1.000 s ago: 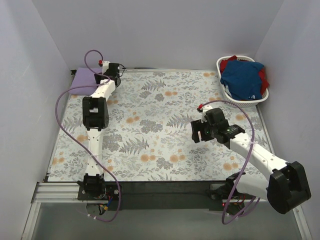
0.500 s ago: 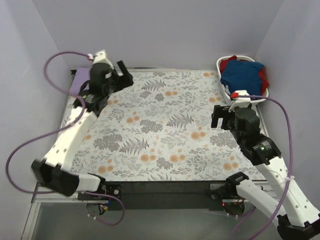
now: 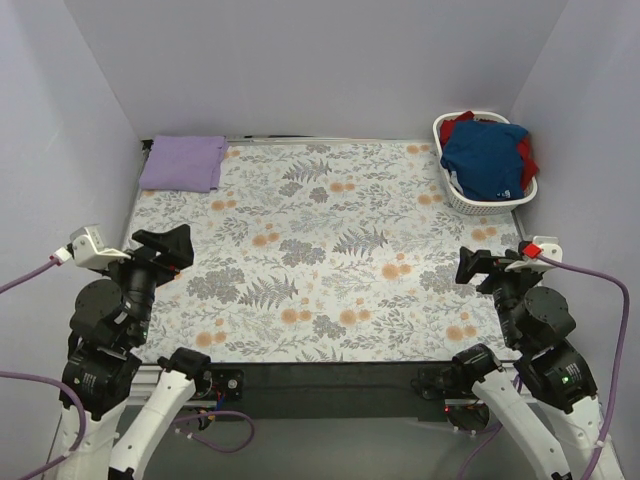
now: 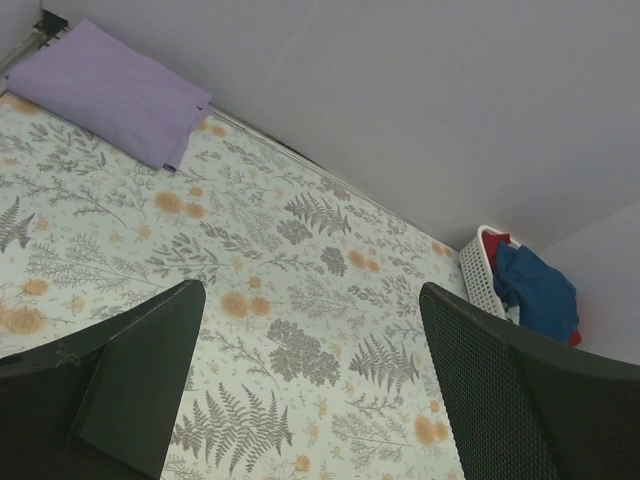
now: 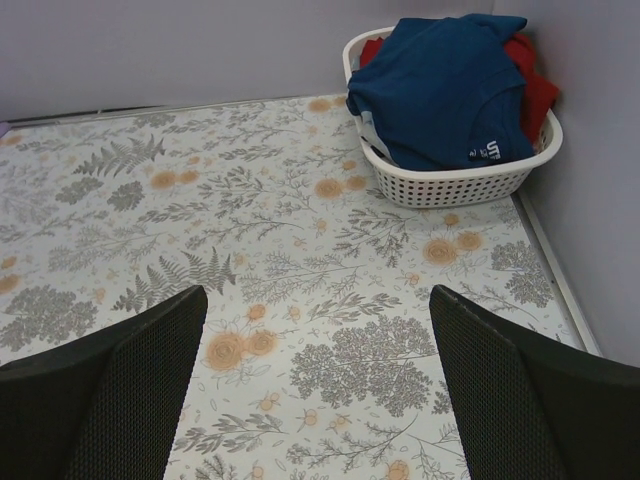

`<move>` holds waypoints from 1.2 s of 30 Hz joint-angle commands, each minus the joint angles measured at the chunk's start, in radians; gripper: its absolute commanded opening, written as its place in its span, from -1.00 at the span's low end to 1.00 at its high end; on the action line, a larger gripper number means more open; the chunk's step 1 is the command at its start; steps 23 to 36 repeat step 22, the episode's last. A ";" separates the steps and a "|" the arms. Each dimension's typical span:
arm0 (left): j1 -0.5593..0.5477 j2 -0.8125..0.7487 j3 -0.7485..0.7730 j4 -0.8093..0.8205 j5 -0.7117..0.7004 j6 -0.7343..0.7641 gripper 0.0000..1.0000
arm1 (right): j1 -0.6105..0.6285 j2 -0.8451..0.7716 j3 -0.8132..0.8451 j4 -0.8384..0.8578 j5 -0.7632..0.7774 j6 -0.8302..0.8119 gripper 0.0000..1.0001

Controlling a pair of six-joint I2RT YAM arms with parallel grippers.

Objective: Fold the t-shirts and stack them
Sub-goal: Reset both grippers

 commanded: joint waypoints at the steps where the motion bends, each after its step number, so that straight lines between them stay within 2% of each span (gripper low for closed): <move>1: -0.002 -0.027 -0.050 -0.058 -0.062 -0.016 0.77 | -0.002 -0.052 -0.022 0.036 0.037 -0.026 0.97; 7: -0.002 -0.064 -0.122 -0.025 -0.086 -0.003 0.77 | -0.002 -0.111 -0.038 0.039 0.032 -0.040 0.97; 16: -0.002 -0.084 -0.214 0.039 -0.071 -0.012 0.77 | -0.002 -0.115 -0.033 0.045 0.015 -0.049 0.97; 36: -0.002 -0.075 -0.233 0.056 -0.078 -0.003 0.77 | -0.002 -0.109 -0.039 0.057 0.009 -0.058 0.97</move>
